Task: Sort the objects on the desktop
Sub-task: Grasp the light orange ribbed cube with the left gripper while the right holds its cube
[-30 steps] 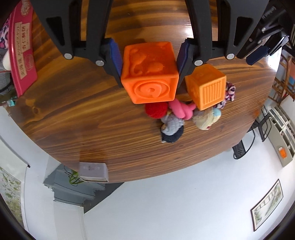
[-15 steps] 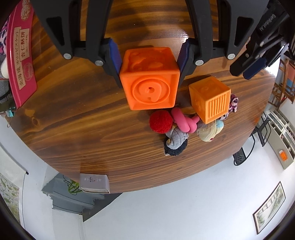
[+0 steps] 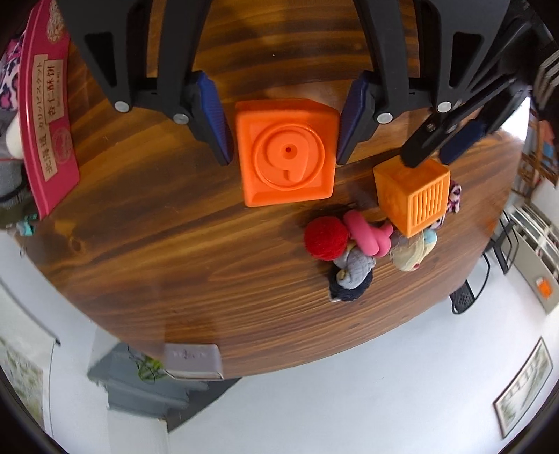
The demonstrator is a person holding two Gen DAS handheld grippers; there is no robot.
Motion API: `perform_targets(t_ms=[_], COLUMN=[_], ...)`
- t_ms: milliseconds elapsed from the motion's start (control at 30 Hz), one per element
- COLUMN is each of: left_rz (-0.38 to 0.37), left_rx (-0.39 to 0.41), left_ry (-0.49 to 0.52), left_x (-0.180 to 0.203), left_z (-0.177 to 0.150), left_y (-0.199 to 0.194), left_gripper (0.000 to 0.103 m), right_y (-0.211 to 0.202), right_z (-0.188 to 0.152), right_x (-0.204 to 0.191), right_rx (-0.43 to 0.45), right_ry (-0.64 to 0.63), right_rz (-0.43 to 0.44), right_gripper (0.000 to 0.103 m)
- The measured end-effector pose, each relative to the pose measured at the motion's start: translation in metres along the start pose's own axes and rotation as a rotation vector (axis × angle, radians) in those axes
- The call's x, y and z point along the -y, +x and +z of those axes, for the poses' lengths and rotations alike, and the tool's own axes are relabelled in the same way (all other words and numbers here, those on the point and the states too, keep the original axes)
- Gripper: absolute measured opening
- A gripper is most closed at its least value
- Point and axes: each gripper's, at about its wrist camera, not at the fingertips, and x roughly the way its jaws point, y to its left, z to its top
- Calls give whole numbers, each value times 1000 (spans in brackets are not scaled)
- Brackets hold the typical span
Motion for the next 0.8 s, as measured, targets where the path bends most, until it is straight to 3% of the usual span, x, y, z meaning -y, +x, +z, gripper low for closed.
perform_targets(t_ms=[333,500,733,800], left_rz=[106,87,81,85], left_rx=[-1,-16,-7,5], left_ry=[-8,-38,-5,-7], left_x=[5,-4,-15,-23], left_z=[17,22,16,12], left_y=[30,38,27,16], left_gripper=[64,64,58,57], right_y=[1,6,17,18], right_z=[-3,-8,-15,-17], right_x=[-4,-9,-16,-20], right_rx=[-39,-57,-62,-57], right_ry=[-66,-98,-152,-176], right_rz=[-45,-55,-121,-132], right_gripper=[66,66,65,56])
